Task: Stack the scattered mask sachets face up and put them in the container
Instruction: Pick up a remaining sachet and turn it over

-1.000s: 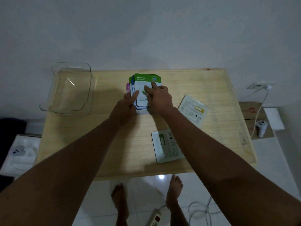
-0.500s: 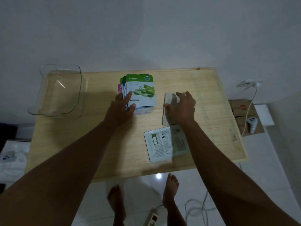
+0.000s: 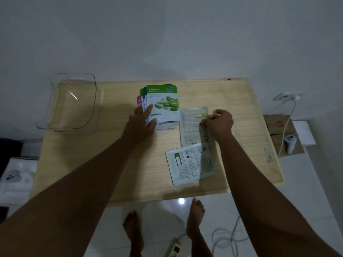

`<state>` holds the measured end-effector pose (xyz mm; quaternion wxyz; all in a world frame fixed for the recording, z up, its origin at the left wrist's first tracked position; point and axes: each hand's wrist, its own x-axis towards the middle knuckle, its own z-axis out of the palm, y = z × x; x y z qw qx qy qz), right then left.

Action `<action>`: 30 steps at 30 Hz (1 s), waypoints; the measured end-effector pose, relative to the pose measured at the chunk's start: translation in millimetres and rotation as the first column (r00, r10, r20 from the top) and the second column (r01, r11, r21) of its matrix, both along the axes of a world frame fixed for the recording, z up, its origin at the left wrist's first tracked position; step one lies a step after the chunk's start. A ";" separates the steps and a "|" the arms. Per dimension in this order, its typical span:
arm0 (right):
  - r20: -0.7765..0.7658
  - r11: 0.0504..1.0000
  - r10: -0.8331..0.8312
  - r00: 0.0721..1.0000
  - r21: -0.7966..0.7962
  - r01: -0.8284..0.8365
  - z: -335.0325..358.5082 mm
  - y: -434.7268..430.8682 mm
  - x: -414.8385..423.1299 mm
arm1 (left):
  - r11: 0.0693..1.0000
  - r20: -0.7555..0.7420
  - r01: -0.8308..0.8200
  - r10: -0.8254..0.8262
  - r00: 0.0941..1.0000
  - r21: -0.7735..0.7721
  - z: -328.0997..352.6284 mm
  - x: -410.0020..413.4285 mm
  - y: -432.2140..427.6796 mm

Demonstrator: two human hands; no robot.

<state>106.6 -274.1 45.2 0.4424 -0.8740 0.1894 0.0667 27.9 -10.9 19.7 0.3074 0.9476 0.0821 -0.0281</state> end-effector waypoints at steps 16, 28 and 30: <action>-0.248 0.909 0.314 0.917 -0.201 -0.365 3.7 28.5 4.4 | 1.000 -0.012 0.009 -0.009 1.000 0.002 -6.2 -0.3 4.0; -0.043 0.937 0.214 0.976 -0.272 -0.217 22.9 22.9 2.0 | 1.000 0.038 0.004 -0.005 0.999 0.002 -2.4 -1.6 0.9; 0.087 0.956 0.182 0.979 -0.248 -0.155 41.1 25.1 7.9 | 1.000 0.048 0.002 -0.003 0.999 0.008 -1.1 -1.5 0.7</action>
